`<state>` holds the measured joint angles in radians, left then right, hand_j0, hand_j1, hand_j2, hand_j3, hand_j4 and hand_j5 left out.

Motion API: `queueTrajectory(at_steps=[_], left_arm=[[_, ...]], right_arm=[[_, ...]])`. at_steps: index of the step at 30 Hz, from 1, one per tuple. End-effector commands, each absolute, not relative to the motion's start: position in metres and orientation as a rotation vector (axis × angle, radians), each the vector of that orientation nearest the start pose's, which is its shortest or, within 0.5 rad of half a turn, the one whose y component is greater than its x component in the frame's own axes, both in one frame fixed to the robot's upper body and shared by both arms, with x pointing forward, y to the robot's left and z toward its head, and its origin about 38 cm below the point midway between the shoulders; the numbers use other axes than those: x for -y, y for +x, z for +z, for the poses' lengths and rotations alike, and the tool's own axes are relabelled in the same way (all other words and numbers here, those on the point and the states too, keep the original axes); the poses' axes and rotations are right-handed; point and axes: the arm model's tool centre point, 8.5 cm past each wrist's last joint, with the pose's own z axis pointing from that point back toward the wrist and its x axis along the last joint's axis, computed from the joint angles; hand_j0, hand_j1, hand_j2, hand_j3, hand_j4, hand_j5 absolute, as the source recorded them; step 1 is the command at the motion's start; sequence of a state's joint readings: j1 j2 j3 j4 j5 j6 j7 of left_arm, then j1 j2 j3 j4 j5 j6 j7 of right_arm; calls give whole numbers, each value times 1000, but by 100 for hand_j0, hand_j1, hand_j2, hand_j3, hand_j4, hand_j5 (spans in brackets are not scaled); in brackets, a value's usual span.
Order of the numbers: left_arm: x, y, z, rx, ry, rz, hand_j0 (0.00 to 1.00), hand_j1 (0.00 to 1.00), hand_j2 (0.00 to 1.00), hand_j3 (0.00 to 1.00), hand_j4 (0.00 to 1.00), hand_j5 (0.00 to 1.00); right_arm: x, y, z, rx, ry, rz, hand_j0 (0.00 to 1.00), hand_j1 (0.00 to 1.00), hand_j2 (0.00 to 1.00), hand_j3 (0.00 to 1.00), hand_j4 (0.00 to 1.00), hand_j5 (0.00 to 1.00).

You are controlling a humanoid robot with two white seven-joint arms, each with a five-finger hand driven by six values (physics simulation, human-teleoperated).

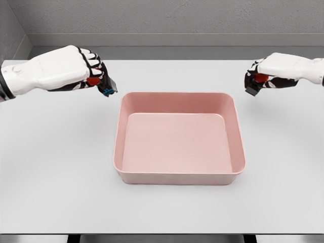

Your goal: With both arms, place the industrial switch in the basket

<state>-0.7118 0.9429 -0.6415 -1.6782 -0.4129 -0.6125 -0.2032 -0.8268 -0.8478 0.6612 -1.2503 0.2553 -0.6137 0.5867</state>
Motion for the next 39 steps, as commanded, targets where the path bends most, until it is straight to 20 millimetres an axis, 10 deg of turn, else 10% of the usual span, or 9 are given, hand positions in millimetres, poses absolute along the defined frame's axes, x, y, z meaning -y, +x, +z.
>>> queueTrajectory(at_steps=[1, 19, 23, 39], left_arm=[[-265, 394, 312, -2214, -680, 2460, 39, 39, 39, 39, 39, 39], [-181, 380, 264, -2193, -282, 2475, 40, 40, 40, 40, 40, 40], [-180, 381, 271, -2190, -304, 2456, 99, 99, 99, 99, 99, 99], [-178, 382, 274, -2205, -302, 2434, 100, 100, 100, 100, 100, 100]], right_arm=[[349, 470, 271, 1394, -459, 1970, 47, 47, 47, 47, 47, 47], [320, 437, 313, 1511, -477, 2105, 47, 47, 47, 47, 47, 47], [314, 432, 317, 1528, -477, 2131, 47, 47, 47, 47, 47, 47], [311, 417, 330, 1557, -469, 2162, 47, 47, 47, 47, 47, 47]])
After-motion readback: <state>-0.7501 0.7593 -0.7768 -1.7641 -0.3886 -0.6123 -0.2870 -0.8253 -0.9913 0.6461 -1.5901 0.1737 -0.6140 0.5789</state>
